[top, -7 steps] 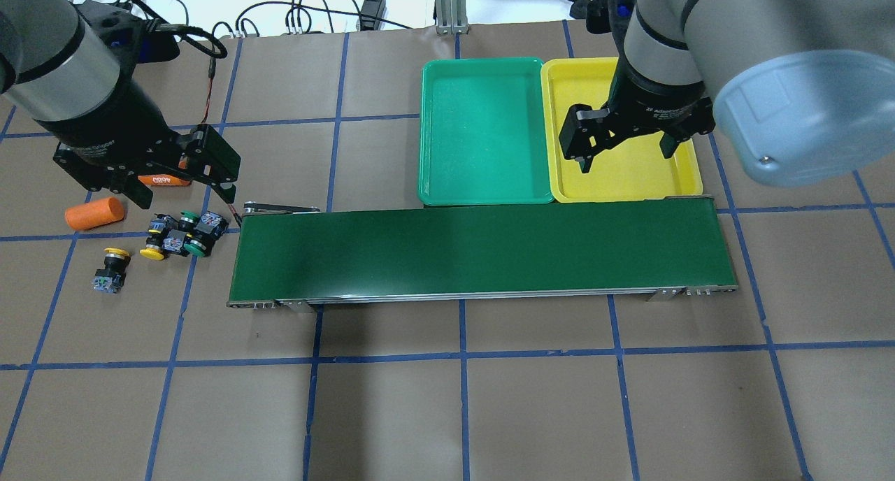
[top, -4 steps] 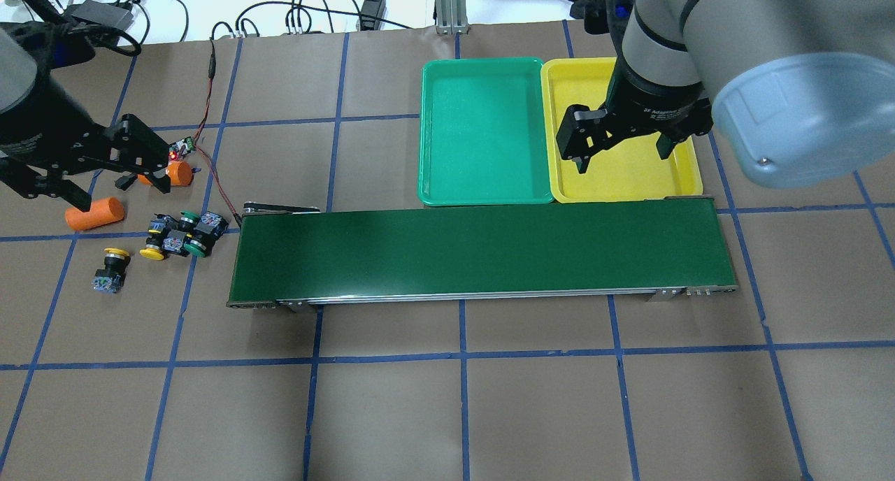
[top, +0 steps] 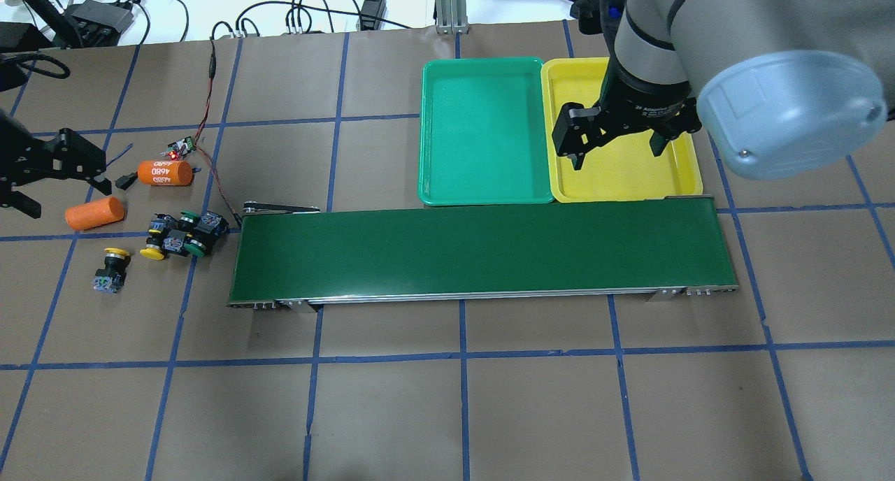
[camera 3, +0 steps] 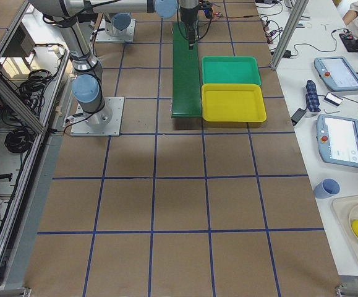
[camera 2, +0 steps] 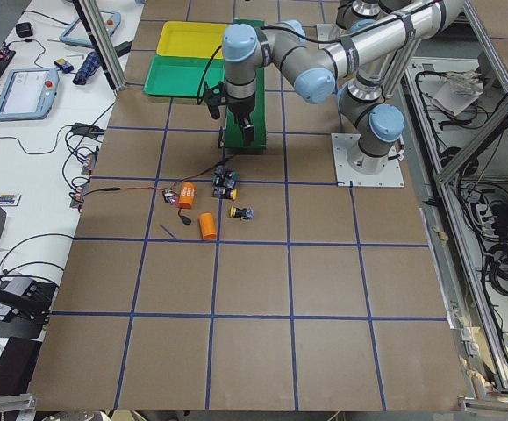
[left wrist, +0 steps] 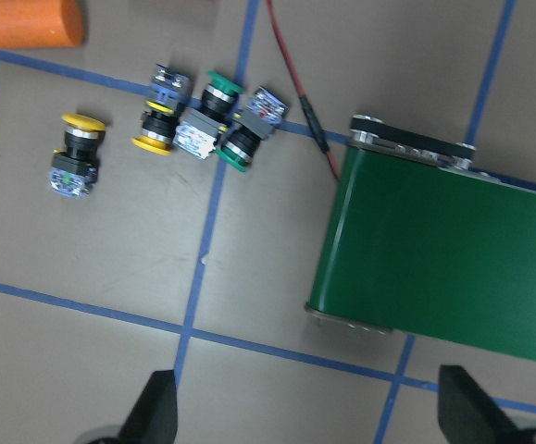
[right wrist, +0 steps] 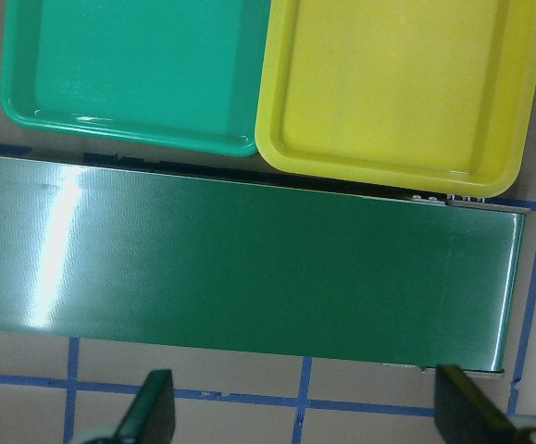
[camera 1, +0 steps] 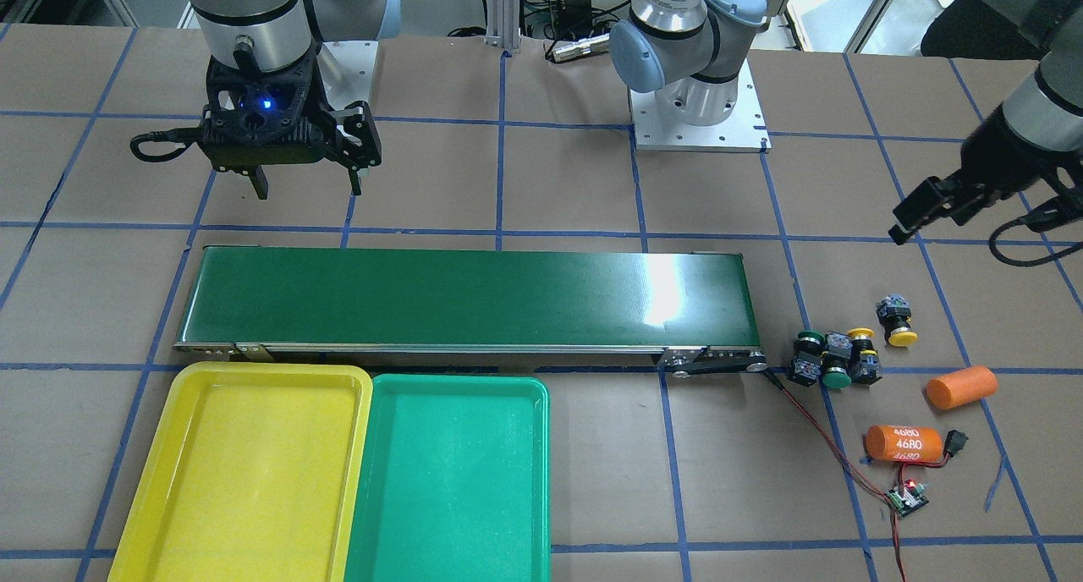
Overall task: Sort buttons by color to trays
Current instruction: 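Lower the left gripper and grasp the plain orange cylinder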
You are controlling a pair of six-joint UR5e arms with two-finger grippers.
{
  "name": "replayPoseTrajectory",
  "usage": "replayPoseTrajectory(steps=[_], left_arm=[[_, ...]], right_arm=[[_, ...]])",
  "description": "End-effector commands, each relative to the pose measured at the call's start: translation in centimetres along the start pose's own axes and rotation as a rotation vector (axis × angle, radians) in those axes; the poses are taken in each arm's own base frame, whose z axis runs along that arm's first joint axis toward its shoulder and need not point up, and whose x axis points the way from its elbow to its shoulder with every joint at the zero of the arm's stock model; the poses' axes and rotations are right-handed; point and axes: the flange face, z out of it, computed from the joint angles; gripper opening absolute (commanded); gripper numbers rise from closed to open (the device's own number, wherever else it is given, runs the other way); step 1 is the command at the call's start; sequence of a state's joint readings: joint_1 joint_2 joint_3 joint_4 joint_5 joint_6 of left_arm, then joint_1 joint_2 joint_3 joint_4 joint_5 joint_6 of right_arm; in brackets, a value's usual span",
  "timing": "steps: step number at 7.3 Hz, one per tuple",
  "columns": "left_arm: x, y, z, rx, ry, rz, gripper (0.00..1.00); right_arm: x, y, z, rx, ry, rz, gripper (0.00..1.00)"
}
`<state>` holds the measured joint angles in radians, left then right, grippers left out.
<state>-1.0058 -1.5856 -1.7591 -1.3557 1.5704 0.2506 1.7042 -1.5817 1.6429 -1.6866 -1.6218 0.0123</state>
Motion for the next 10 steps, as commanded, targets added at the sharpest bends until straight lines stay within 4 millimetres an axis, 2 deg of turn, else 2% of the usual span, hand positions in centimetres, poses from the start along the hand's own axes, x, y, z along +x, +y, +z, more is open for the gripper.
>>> replayPoseTrajectory(steps=[1, 2, 3, 4, 6, 7, 10], left_arm=[[-6.2, -4.2, 4.3, 0.081, -0.042, 0.079, 1.0], [-9.0, -5.9, 7.0, 0.103, -0.053, 0.081, 1.0], [-10.7, -7.7, 9.5, 0.12, -0.063, 0.089, 1.0], [-11.2, -9.3, 13.0, 0.116, -0.049, 0.08, 1.0], [-12.1, -11.0, 17.5, 0.128, -0.053, 0.077, 1.0], [-12.2, -11.3, 18.6, 0.131, -0.054, 0.074, 1.0], [-11.7, -12.0, 19.3, 0.179, 0.015, 0.091, 1.0]], right_arm=[[0.0, -0.1, 0.2, -0.004, 0.003, 0.0, 1.0], [0.1, 0.1, 0.2, -0.007, 0.01, 0.0, 1.0], [0.1, 0.2, 0.1, -0.005, 0.013, 0.0, 1.0], [0.1, 0.2, 0.1, -0.004, 0.012, 0.0, 1.0], [0.2, 0.2, 0.0, -0.002, 0.015, 0.0, 1.0], [0.4, 0.3, -0.3, -0.004, 0.021, 0.004, 1.0], [0.4, 0.5, -0.8, 0.011, 0.02, 0.004, 1.0]])
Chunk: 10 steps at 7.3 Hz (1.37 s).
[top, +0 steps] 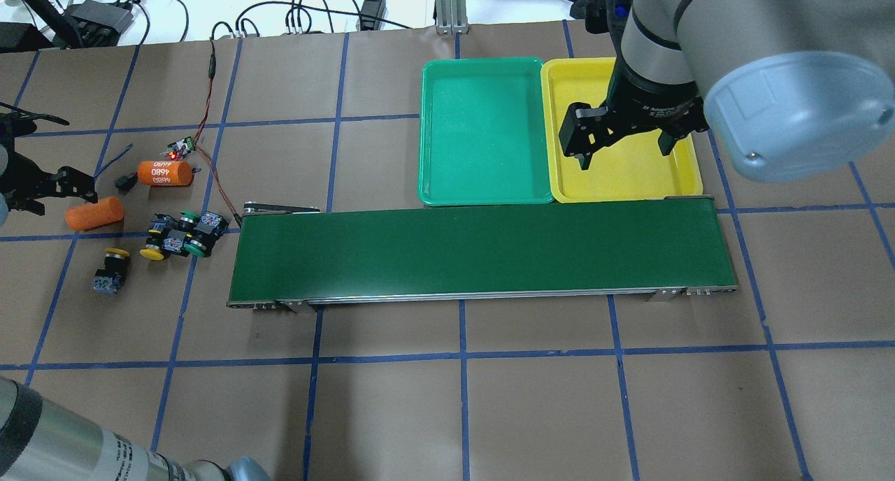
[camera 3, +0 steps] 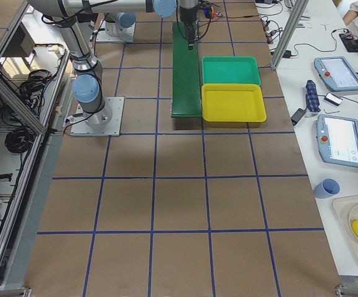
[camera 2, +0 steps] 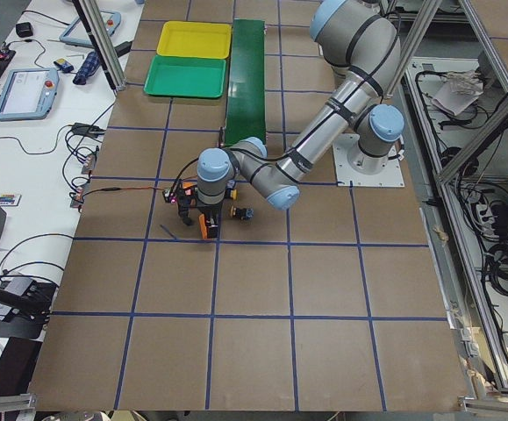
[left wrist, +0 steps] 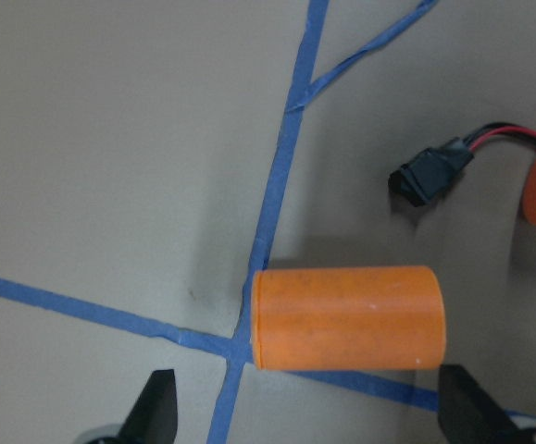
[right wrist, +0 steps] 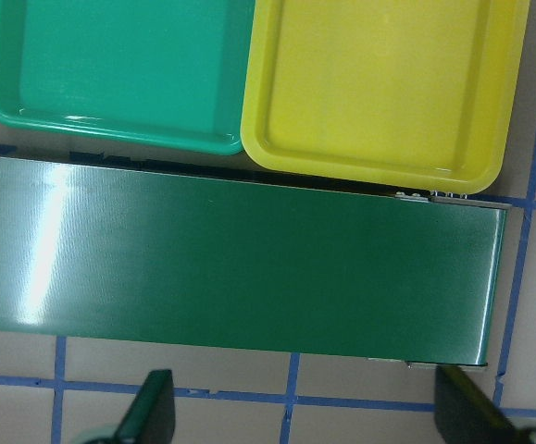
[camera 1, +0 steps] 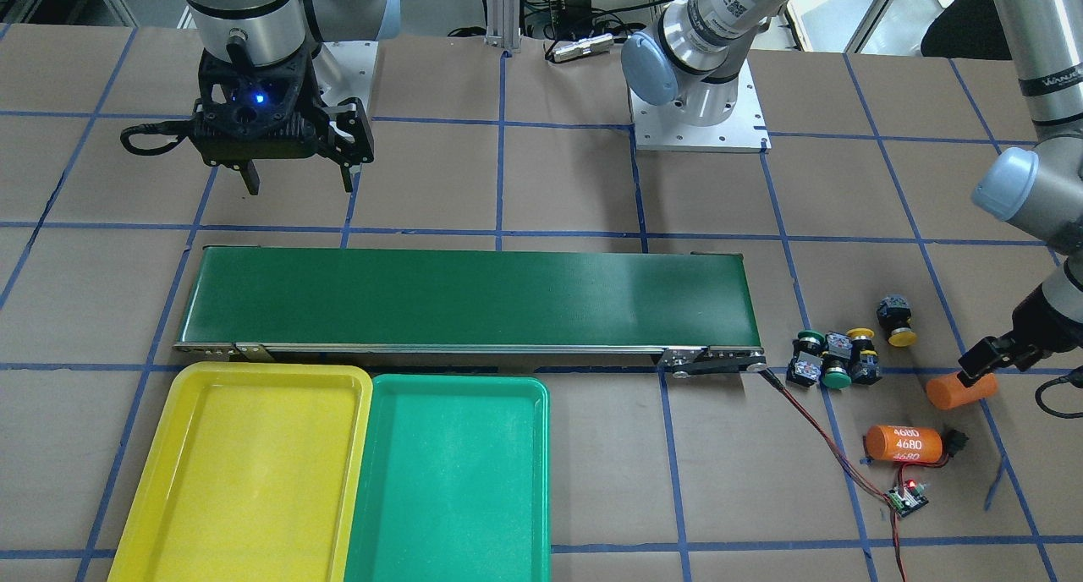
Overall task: Sort buttons by color to trays
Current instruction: 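Lower the left gripper and grasp the plain orange cylinder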
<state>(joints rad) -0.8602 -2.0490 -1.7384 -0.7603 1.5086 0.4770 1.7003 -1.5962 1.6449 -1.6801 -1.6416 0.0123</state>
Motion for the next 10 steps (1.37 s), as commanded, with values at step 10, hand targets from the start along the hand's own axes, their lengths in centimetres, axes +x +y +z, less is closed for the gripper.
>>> replayPoseTrajectory(steps=[10], left_arm=[[0.0, -0.1, 4.6, -0.038, 0.055, 0.0, 1.0]], right_arm=[[-0.8, -0.2, 1.2, -0.022, -0.016, -0.024, 1.0]])
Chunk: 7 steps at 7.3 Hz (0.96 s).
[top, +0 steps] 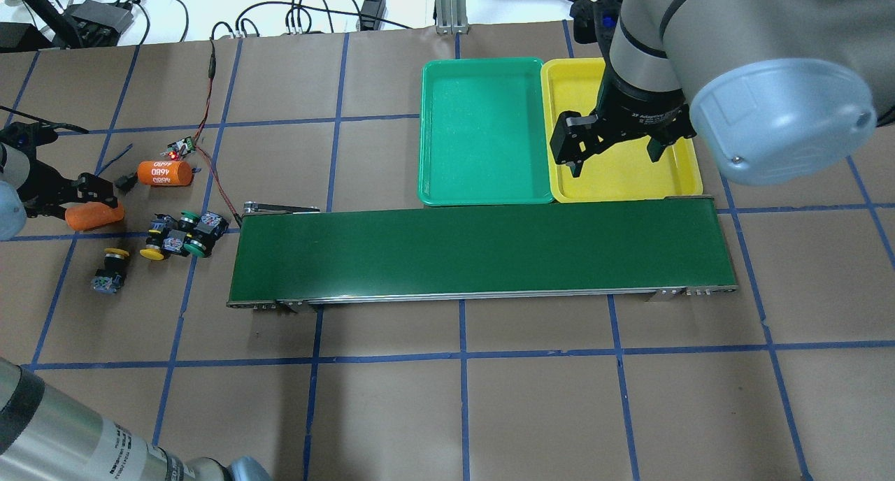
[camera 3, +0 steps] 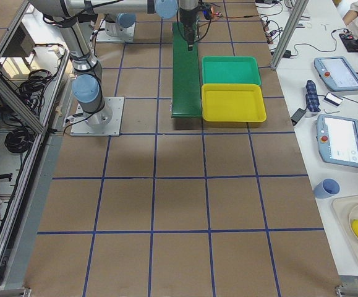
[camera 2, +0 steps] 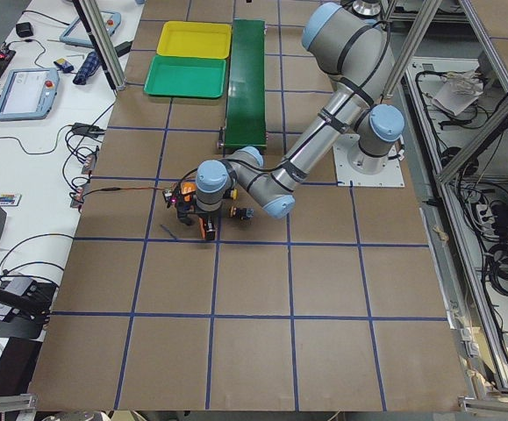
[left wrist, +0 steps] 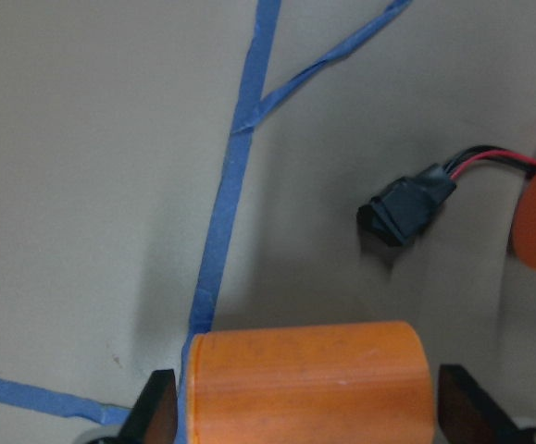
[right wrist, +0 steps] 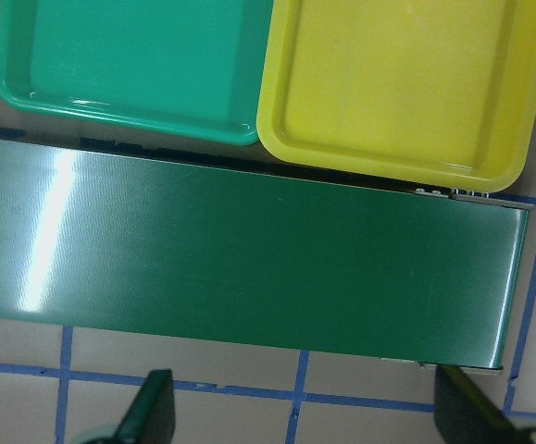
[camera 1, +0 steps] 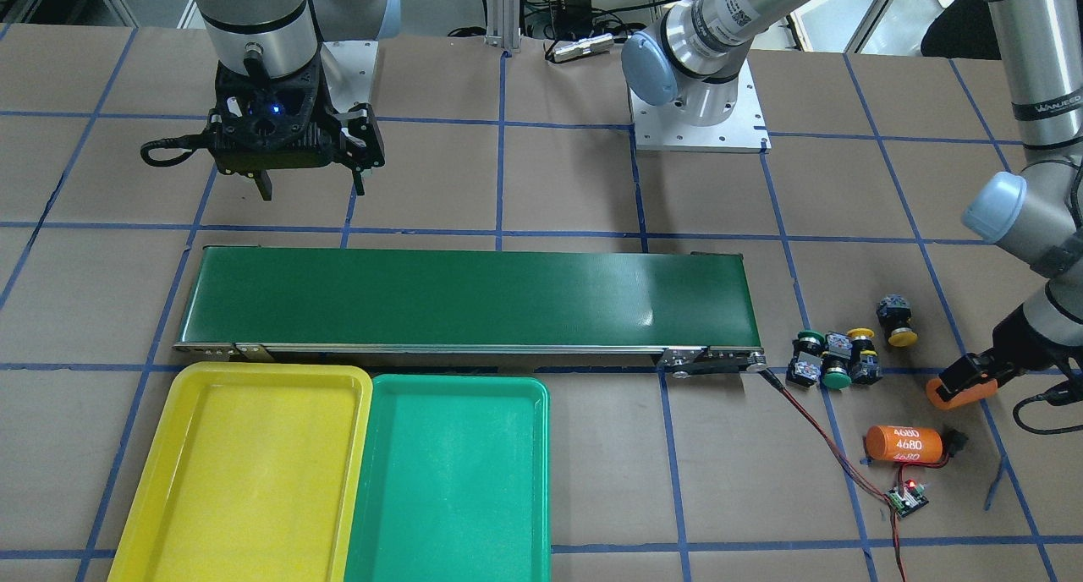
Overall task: Sort buttons by color to trays
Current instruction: 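Carry the orange cylinder with the left gripper onto the belt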
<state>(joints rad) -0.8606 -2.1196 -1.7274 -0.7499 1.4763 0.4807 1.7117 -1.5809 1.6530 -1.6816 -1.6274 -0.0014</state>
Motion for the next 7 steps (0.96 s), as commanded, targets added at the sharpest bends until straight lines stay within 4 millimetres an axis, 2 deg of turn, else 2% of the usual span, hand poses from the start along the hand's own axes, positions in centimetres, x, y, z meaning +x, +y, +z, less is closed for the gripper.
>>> replayPoseTrajectory(steps=[1, 2, 3, 5, 6, 7], left_arm=[[-0.1, -0.1, 0.9, -0.008, 0.008, 0.0, 1.0], [-0.1, -0.3, 0.6, -0.004, 0.003, 0.002, 0.28], [0.0, -0.3, 0.2, -0.01, 0.003, 0.003, 0.0], [1.4, -0.8, -3.3, 0.021, -0.011, 0.024, 0.0], [4.1, -1.5, -6.5, 0.042, -0.015, 0.064, 0.0], [9.4, -2.4, -9.6, 0.071, -0.016, 0.142, 0.0]], right_arm=[[0.0, -0.2, 0.0, 0.001, -0.003, 0.007, 1.0], [0.0, -0.1, -0.1, 0.003, -0.001, 0.009, 1.0], [0.0, -0.2, 0.1, 0.001, -0.001, 0.01, 1.0], [-0.1, -0.6, -0.2, 0.042, -0.003, 0.013, 1.0], [-0.1, -0.6, -0.5, 0.055, -0.005, 0.013, 1.0], [-0.1, -0.4, -0.9, 0.061, -0.005, 0.014, 1.0]])
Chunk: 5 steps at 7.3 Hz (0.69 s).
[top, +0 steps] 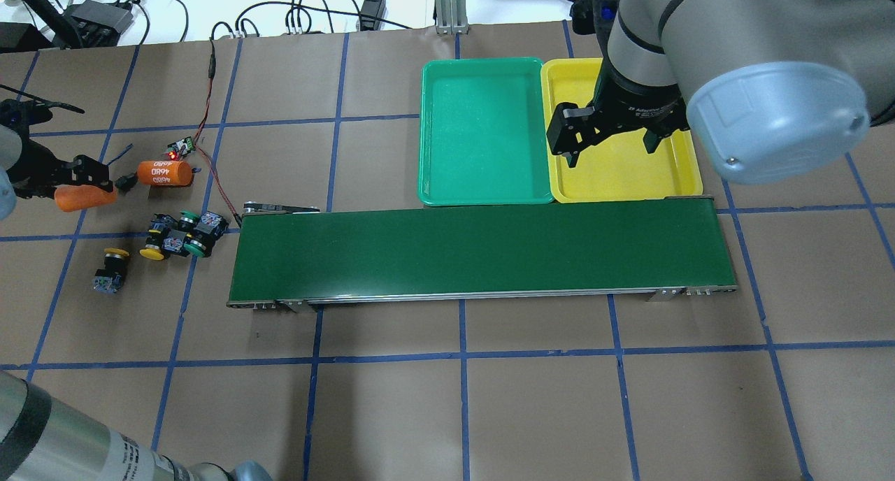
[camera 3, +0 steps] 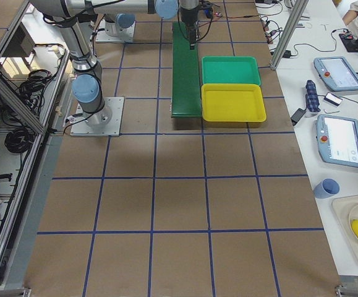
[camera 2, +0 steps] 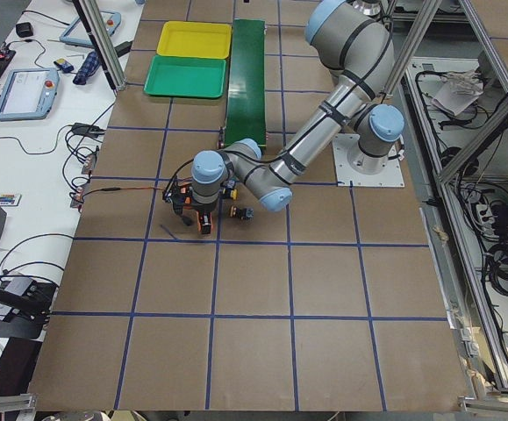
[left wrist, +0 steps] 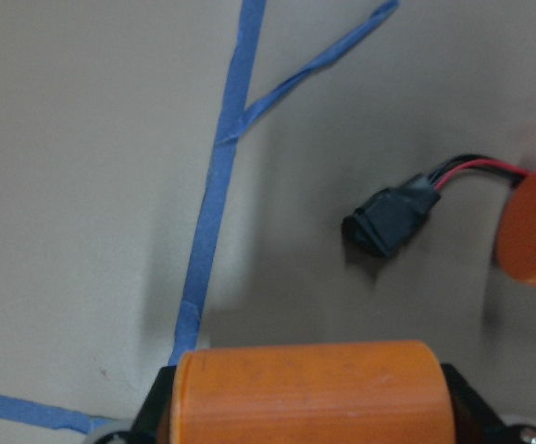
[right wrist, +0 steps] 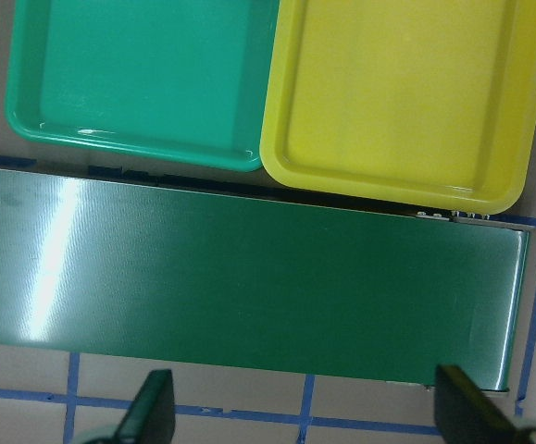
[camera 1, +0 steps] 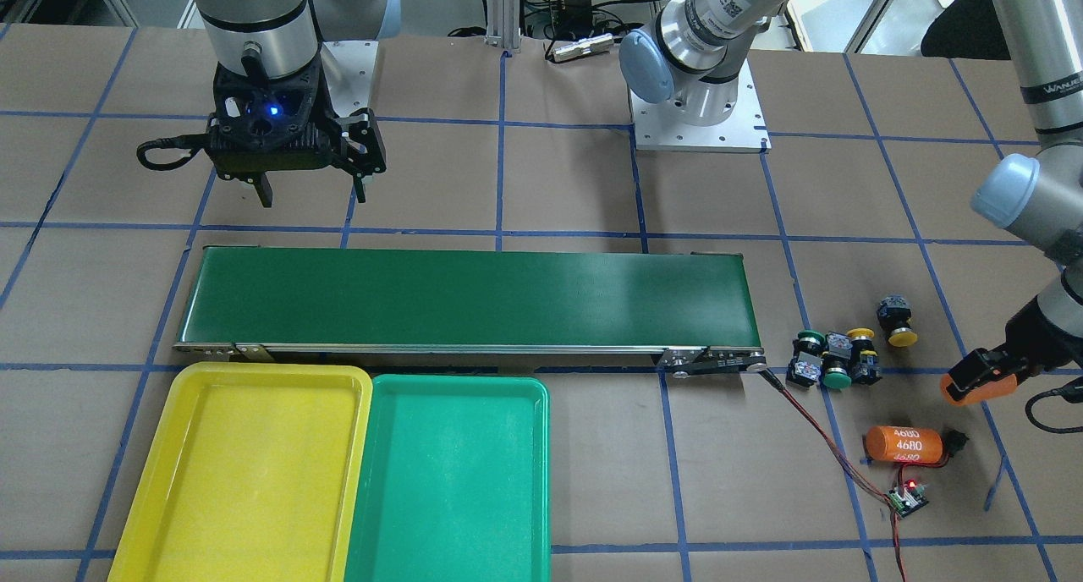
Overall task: Sort buttons by color to trays
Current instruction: 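Carry the orange cylinder with the left gripper onto the belt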
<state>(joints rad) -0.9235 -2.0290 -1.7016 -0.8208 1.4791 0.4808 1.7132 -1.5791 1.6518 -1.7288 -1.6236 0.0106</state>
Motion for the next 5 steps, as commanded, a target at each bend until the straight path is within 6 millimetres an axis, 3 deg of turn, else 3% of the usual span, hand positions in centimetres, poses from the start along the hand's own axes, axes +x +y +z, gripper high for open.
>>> replayPoseTrajectory(steps=[1, 2, 3, 5], left_arm=[[10.9, -2.0, -6.3, 0.058, -0.01, 0.157, 0.0], [15.3, -2.2, -7.7, 0.083, -0.003, 0.202, 0.0], [18.2, -2.3, -7.9, 0.088, 0.008, 0.159, 0.0], [20.9, -1.7, -8.0, 0.066, 0.025, 0.163, 0.0]], right_arm=[[0.0, 0.0, -0.5, 0.017, -0.001, 0.001, 1.0], [0.0, -0.1, -0.2, 0.014, -0.001, 0.002, 1.0], [0.0, -0.3, 0.0, 0.013, -0.001, 0.002, 1.0], [0.0, -0.2, -0.2, 0.016, 0.004, 0.004, 1.0]])
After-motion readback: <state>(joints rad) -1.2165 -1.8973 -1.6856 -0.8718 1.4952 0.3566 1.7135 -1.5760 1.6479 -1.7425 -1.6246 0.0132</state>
